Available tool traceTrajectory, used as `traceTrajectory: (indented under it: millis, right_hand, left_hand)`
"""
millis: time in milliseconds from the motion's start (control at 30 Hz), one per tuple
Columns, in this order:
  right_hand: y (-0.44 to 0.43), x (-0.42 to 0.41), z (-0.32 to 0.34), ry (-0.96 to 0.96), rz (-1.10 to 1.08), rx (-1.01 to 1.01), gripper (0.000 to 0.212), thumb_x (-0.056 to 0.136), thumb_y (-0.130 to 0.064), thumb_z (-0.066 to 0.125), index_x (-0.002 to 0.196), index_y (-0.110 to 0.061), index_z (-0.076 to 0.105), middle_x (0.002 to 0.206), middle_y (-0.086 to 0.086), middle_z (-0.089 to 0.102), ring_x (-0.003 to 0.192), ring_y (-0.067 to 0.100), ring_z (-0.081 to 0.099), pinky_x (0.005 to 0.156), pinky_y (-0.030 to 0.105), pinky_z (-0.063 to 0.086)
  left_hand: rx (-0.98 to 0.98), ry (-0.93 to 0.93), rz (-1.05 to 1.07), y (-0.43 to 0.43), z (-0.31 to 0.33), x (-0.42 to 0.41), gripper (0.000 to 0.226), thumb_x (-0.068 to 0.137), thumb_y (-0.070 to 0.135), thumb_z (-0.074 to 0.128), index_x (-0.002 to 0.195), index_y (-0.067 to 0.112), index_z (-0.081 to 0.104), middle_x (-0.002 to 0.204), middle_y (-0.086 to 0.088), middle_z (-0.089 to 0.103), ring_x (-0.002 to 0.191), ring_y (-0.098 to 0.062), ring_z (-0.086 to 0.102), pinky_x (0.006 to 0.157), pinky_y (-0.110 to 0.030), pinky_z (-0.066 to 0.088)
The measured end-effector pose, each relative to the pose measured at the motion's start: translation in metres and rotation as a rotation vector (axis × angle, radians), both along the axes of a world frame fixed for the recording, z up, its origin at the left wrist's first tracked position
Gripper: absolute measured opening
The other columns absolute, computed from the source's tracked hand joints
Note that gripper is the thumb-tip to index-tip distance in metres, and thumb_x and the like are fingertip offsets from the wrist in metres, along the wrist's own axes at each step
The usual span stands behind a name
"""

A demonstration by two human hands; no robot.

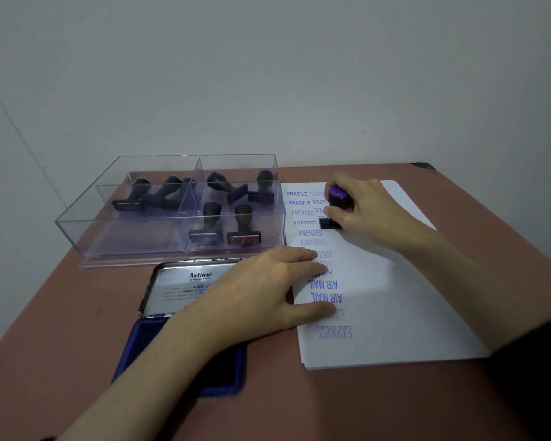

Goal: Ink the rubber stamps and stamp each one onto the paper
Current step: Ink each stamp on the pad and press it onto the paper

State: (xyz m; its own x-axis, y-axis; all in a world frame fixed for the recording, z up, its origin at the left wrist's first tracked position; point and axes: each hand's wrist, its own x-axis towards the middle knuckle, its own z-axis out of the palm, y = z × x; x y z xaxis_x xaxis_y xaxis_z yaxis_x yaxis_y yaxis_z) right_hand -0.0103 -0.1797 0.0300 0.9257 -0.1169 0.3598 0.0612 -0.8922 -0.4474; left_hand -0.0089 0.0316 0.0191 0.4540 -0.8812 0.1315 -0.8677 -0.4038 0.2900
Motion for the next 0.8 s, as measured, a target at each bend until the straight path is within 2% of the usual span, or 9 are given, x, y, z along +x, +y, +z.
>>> traceTrajectory:
  millis: [167, 333, 467, 500, 700, 800]
  right_hand:
    - [0.001, -0.001, 0.0, -0.005, -0.003, 0.014, 0.018, 0.085, -0.013, 0.061, 0.078, -0.014, 0.044, 0.064, -0.004, 0.049, 0.056, 0.009, 0.043, 0.054, 0.015, 0.035]
    - [0.004, -0.003, 0.002, 0.0, -0.023, 0.025, 0.022, 0.086, -0.013, 0.06, 0.075, -0.02, 0.042, 0.064, -0.005, 0.048, 0.053, 0.003, 0.047, 0.049, 0.01, 0.034]
    - [0.008, -0.009, 0.004, 0.02, 0.004, 0.123, 0.012, 0.089, -0.009, 0.057, 0.085, -0.007, 0.046, 0.067, -0.002, 0.048, 0.053, -0.018, 0.051, 0.048, 0.007, 0.035]
    - [0.008, -0.009, 0.004, 0.02, 0.004, 0.137, 0.011, 0.089, -0.01, 0.057, 0.088, -0.006, 0.047, 0.069, -0.001, 0.049, 0.054, -0.019, 0.051, 0.048, 0.007, 0.035]
    - [0.006, -0.01, 0.004, -0.019, -0.023, 0.258, 0.009, 0.088, -0.011, 0.06, 0.09, -0.008, 0.052, 0.074, 0.002, 0.053, 0.054, -0.012, 0.053, 0.049, 0.004, 0.034]
    - [0.005, -0.012, 0.005, -0.096, -0.08, 0.235, 0.01, 0.084, -0.016, 0.064, 0.088, -0.015, 0.055, 0.075, -0.004, 0.056, 0.057, -0.003, 0.048, 0.053, 0.007, 0.035]
  left_hand:
    - [-0.004, 0.003, 0.004, -0.001, 0.0, 0.001, 0.06, 0.083, 0.061, 0.048, 0.136, 0.035, 0.042, 0.146, 0.016, 0.033, 0.131, 0.003, 0.026, 0.106, -0.02, 0.027]
    - [0.001, -0.004, 0.003, 0.0, -0.001, 0.001, 0.061, 0.083, 0.062, 0.047, 0.137, 0.035, 0.041, 0.147, 0.017, 0.032, 0.132, 0.004, 0.025, 0.107, -0.02, 0.027]
    - [-0.009, 0.006, 0.004, 0.0, -0.001, 0.001, 0.061, 0.082, 0.062, 0.048, 0.136, 0.035, 0.042, 0.146, 0.017, 0.033, 0.131, 0.004, 0.026, 0.107, -0.023, 0.029]
    - [-0.013, 0.008, 0.007, 0.0, -0.001, 0.001, 0.06, 0.082, 0.062, 0.049, 0.136, 0.035, 0.043, 0.146, 0.017, 0.033, 0.131, 0.004, 0.026, 0.107, -0.024, 0.03]
    - [-0.018, 0.013, 0.009, -0.002, -0.002, 0.003, 0.062, 0.081, 0.062, 0.051, 0.135, 0.032, 0.045, 0.145, 0.015, 0.036, 0.13, 0.001, 0.031, 0.107, -0.029, 0.033]
    - [-0.11, 0.045, 0.003, 0.0, -0.001, 0.003, 0.059, 0.083, 0.059, 0.052, 0.133, 0.028, 0.048, 0.14, 0.014, 0.044, 0.127, 0.001, 0.036, 0.107, -0.024, 0.033]
